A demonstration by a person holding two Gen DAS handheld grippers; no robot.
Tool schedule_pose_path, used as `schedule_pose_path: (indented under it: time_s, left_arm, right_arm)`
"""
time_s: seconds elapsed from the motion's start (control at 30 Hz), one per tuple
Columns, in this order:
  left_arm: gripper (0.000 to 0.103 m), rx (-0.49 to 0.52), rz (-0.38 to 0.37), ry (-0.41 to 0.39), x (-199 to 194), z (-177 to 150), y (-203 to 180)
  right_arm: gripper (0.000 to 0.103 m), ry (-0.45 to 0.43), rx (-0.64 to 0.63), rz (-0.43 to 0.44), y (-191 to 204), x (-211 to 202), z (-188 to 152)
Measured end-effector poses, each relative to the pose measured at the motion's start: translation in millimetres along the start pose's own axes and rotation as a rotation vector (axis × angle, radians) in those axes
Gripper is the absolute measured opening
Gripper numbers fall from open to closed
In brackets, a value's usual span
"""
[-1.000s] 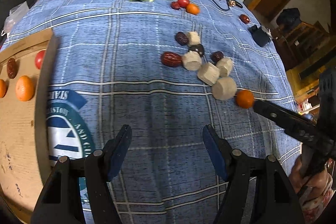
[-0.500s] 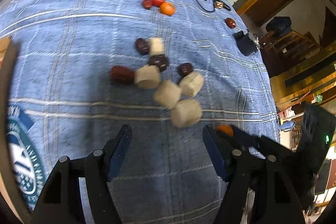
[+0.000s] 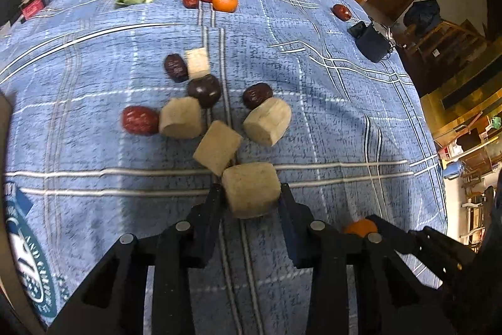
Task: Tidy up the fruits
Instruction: 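Grasp a beige yam chunk with the left tool while the right tool grasps an orange, then carry the yam chunk and orange into the tray and release both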
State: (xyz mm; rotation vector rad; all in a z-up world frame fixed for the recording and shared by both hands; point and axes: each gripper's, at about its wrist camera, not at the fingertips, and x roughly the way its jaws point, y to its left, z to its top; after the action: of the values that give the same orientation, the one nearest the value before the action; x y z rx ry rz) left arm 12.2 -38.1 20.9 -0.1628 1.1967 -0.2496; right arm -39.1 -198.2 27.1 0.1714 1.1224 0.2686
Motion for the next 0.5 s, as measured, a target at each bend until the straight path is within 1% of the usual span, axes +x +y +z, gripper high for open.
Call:
schedule_pose_path:
  time_s: [0.2, 0.33, 0.5]
  left_arm:
    - [0.034, -0.040, 0.005, -0.043, -37.2, -16.5, 21.2]
    - [0.034, -0.072, 0.021, -0.078, -60.5, -26.8, 38.3]
    - [0.034, -0.132, 0.043, -0.119, -89.8, -37.4, 74.6]
  right_arm:
    - [0.035, -0.006, -0.023, 0.030, 17.8, -3.9, -0.3]
    - [0.036, -0.011, -0.052, 0.066, 40.3, -6.8, 1.7]
    - [0.036, -0.016, -0.103, 0.110, 78.1, -9.0, 7.5]
